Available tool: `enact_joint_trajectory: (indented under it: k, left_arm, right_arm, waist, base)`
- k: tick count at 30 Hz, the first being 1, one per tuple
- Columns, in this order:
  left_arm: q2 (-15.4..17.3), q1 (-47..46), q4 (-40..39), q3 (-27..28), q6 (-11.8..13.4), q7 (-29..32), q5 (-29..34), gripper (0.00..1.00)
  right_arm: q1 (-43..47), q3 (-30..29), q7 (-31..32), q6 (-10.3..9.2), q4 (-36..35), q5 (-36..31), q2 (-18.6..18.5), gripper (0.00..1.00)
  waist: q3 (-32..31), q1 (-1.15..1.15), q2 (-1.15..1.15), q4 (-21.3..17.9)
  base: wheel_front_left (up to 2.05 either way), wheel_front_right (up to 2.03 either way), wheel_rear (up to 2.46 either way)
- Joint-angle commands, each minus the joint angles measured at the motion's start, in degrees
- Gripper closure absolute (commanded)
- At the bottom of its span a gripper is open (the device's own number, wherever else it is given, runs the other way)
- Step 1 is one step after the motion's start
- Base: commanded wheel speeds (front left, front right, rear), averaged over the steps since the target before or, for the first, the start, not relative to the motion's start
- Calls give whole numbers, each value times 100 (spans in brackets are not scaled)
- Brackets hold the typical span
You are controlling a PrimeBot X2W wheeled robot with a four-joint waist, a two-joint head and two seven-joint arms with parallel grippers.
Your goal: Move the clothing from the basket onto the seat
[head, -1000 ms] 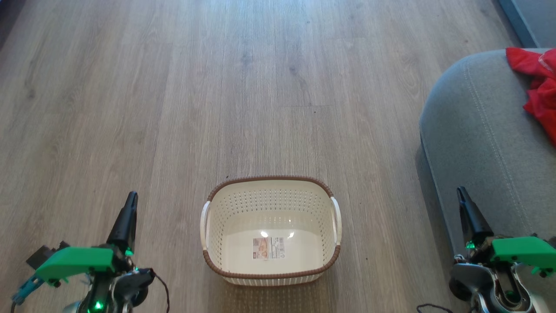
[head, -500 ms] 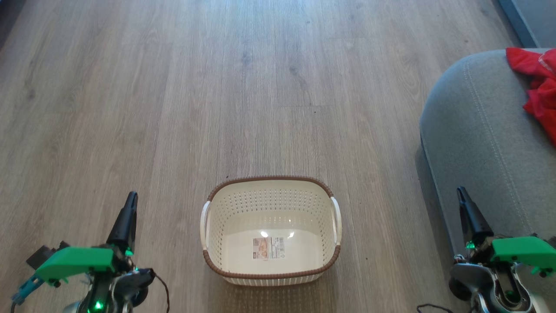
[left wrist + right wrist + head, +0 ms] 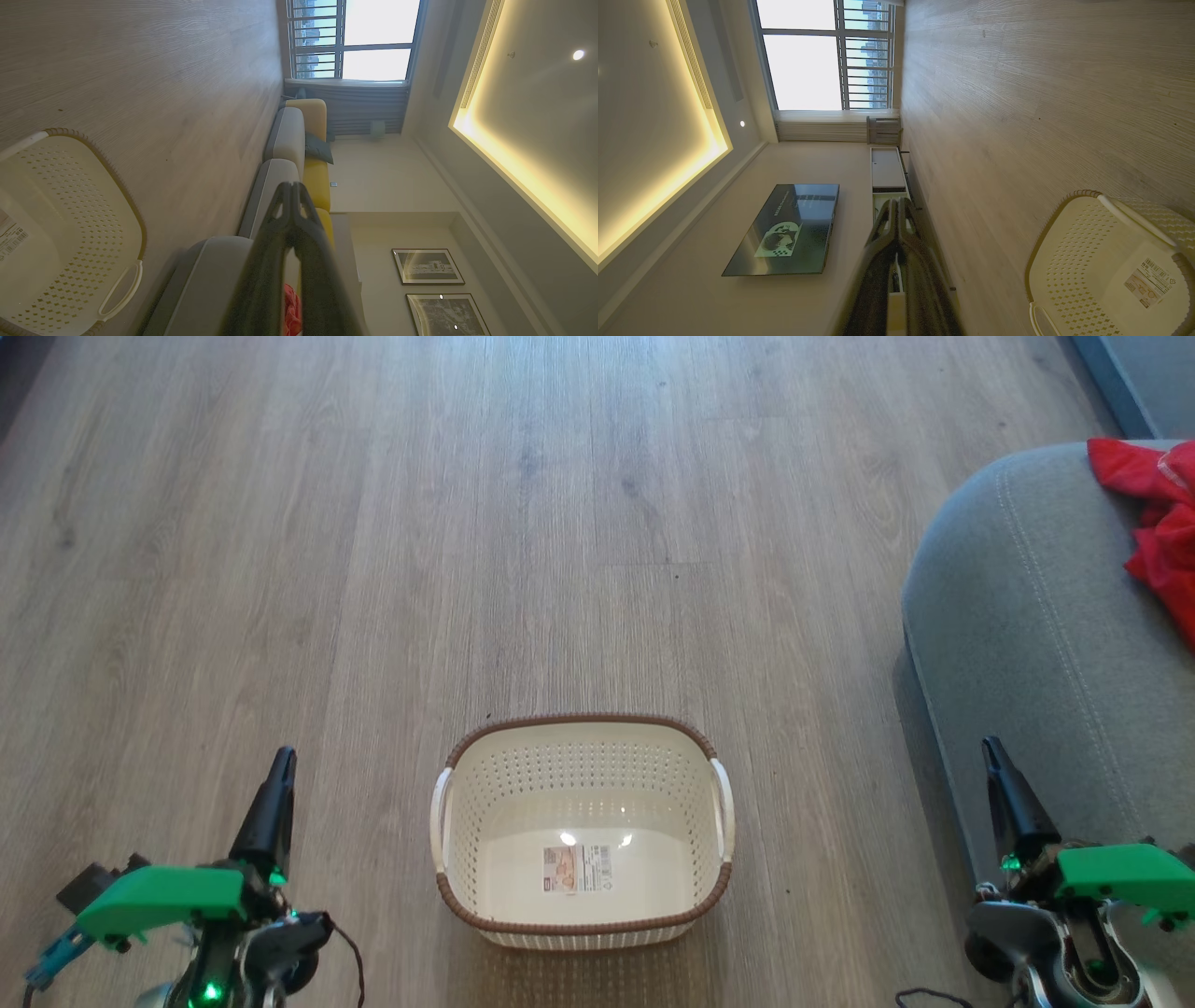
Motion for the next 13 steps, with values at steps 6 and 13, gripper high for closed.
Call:
enact_joint_trajectory:
  k: [6,13]
  left_arm:
    - [50,-158,-197,196,-54,18,-39,100]
    - [50,-158,-197,195,-54,18,-39,100]
  right_arm:
    - [-296,102,32,0,-223,35,-21,100]
    - [-296,102,32,0,-223,35,-21,100]
  waist:
    - [0,0,0,0]
    - [0,0,0,0]
  base:
    - [0,0,0]
    - [0,0,0]
